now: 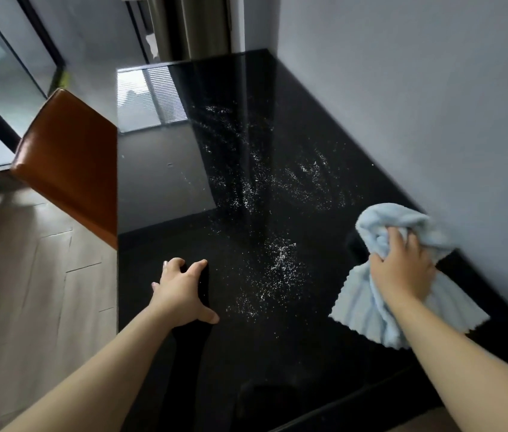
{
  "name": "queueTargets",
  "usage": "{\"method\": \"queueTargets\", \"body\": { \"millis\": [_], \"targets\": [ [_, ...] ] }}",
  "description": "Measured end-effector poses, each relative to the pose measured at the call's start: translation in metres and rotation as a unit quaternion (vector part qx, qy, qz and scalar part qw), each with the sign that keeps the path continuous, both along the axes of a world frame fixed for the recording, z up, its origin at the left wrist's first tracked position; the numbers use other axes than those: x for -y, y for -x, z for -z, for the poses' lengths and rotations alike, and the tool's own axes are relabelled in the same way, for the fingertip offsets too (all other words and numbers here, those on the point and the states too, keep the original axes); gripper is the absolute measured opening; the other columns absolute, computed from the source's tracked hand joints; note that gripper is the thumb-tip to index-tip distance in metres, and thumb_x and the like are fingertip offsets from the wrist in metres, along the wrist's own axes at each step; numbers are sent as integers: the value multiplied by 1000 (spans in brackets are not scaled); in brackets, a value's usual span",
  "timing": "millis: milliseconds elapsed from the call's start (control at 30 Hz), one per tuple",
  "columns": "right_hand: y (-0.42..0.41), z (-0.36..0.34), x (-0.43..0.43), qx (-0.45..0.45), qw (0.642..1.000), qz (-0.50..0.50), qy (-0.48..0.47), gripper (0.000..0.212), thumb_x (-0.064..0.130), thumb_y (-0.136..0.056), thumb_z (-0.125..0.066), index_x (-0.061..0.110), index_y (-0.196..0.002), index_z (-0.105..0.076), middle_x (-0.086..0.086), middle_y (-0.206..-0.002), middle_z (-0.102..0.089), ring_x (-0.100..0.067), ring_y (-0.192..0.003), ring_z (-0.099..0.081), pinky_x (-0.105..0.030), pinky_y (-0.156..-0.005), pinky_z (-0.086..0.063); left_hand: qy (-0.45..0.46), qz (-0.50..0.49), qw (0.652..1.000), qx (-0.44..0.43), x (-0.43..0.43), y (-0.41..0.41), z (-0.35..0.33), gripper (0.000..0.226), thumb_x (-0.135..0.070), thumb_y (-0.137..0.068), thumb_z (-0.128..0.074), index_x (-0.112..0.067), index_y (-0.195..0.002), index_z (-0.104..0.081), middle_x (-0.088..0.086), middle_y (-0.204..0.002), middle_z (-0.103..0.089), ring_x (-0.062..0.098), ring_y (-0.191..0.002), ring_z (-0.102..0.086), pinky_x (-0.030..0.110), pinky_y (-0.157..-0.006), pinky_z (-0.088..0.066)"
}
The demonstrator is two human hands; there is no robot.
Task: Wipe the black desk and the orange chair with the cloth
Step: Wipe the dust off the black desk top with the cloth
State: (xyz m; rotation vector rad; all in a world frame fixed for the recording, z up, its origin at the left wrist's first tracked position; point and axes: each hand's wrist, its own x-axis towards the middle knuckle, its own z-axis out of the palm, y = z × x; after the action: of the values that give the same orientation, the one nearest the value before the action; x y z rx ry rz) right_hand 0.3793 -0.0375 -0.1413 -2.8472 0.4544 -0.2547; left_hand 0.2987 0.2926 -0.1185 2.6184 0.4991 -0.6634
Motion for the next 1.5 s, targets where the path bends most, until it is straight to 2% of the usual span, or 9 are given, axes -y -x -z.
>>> {"method": "queueTargets", "body": {
  "millis": [200,267,433,600,700,900,1167,1367,1500],
  "targets": [
    [49,9,-78,78,951,-272,-126,46,4,-67,-71,13,-112,-65,-11,-118,-62,-37,-104,-55,-40,-85,-43,8,7,1000,9,-1,1,1,115,-41,-57,-86,-33,-148,-17,7,-150,-6,35,-142,-5,53,-114,-17],
    [38,6,-55,100,955,-231,-159,49,-3,-68,-69,10,-116,-63,-14,-118,-60,-38,-105,-54,-37,-85,-40,10,13,1000,9,-3,3,2,115,-44,-58,-85,-34,-149,-14,8,-151,-4,34,-142,-3,53,-115,-15],
    [43,2,-12,66,997,7,-32,55,12,-73,-70,10,-126,-54,-20,-132,-49,-44,-107,-48,-50,-79,-41,13,11,1000,11,-4,2,8,115,-45,-60,-84,-36,-149,-12,8,-152,-2,34,-142,1,54,-115,-13],
    [96,10,-110,98,964,-237,-61,71,11,-43,-82,19,-111,-61,-17,-114,-63,-41,-89,-62,-48,-69,-52,7,13,1000,20,-4,1,11,116,-45,-59,-84,-35,-149,-12,8,-153,-2,33,-143,7,55,-115,-9],
    [95,11,-111,103,929,-343,-90,73,6,-52,-77,25,-118,-49,-13,-125,-59,-40,-101,-60,-47,-74,-53,6,24,999,31,-5,3,12,114,-46,-61,-83,-34,-149,-11,9,-153,-2,32,-143,11,55,-115,-6],
    [62,8,-26,79,995,4,-62,57,20,-79,-66,18,-133,-47,-10,-144,-40,-37,-122,-42,-51,-90,-38,13,42,998,47,-8,9,14,109,-48,-66,-79,-31,-150,-11,10,-155,1,29,-144,14,52,-114,0],
    [107,10,-96,106,948,-292,-63,81,9,-44,-87,18,-118,-57,-16,-120,-62,-40,-95,-63,-50,-69,-53,7,47,997,63,-9,10,18,108,-51,-66,-78,-32,-149,-12,10,-156,0,29,-144,13,52,-114,0],
    [83,8,-20,71,996,40,-41,57,19,-78,-67,16,-132,-48,-16,-135,-46,-40,-114,-47,-51,-81,-42,10,63,995,83,-12,16,21,104,-53,-69,-74,-31,-149,-12,9,-157,2,29,-144,14,49,-115,1],
    [111,5,-90,63,992,-97,-43,70,17,-52,-86,14,-118,-63,-19,-123,-58,-42,-100,-59,-53,-72,-48,-1,77,993,89,-13,18,21,100,-56,-72,-70,-32,-149,-11,9,-158,3,29,-144,13,48,-115,0]
  ]
}}
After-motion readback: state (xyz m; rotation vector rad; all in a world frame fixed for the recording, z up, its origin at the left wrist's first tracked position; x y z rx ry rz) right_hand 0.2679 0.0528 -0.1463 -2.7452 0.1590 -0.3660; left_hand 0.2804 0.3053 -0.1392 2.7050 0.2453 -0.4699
